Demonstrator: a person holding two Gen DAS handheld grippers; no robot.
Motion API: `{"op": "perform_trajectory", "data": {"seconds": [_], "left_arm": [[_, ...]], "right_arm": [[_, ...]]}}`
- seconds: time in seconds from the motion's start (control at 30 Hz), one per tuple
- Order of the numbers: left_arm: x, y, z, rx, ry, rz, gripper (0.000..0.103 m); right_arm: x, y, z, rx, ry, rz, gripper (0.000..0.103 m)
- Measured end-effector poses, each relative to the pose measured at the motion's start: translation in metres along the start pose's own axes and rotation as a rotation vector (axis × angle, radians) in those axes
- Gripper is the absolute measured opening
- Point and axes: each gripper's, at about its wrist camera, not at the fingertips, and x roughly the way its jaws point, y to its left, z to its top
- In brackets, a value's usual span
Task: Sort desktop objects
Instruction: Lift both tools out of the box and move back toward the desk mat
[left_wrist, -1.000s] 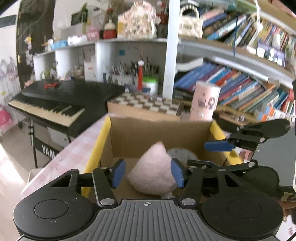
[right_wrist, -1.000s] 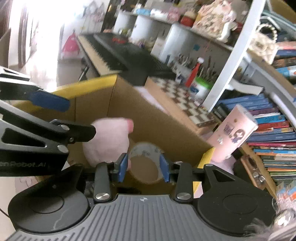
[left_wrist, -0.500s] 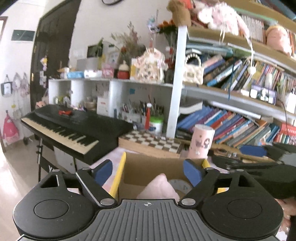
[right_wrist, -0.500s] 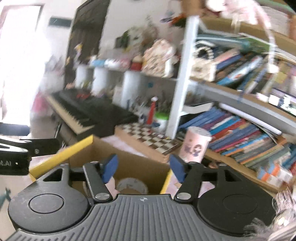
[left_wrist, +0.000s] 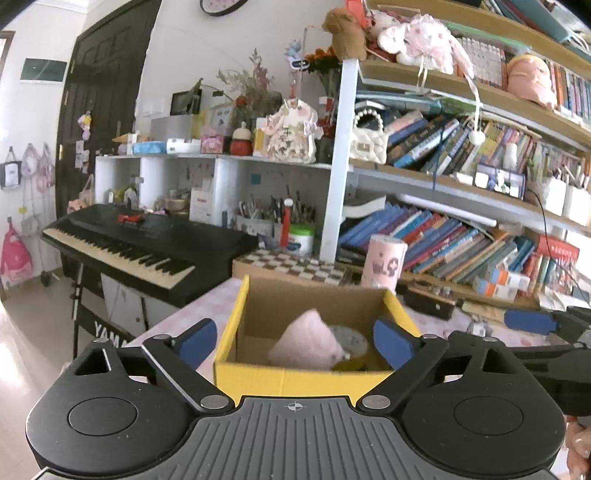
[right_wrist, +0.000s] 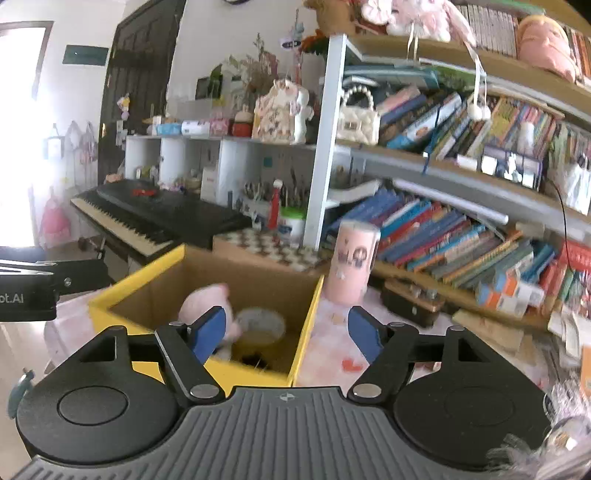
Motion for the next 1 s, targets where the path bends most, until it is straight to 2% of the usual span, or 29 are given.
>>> {"op": "perform_trajectory", "data": {"seconds": [0.27,0.5,0.8,1.0], "left_arm": [[-0.030,0.016,-0.031,-0.019,0.085,0.025,0.098],[-0.051,0.021,-0.049,0.012,0.151,0.006,0.101],[-0.068,0.026,-0.060,0.045,0.198,-0.047,0.102],[-0.072,0.024,-0.068,0.066,0.240,-0.054,0.102]], "right_arm": [[-0.023,0.028,-0.034,0.016,0.121,-0.006,0.076],[-0.048,0.051,-0.054,-0.034,0.152,0.012,0.081],[-0.070,0.069,-0.074,0.016,0.208,-0.011,0.084],[-0.080,0.071,-0.082,0.038,0.231,-0.035,0.085]]}}
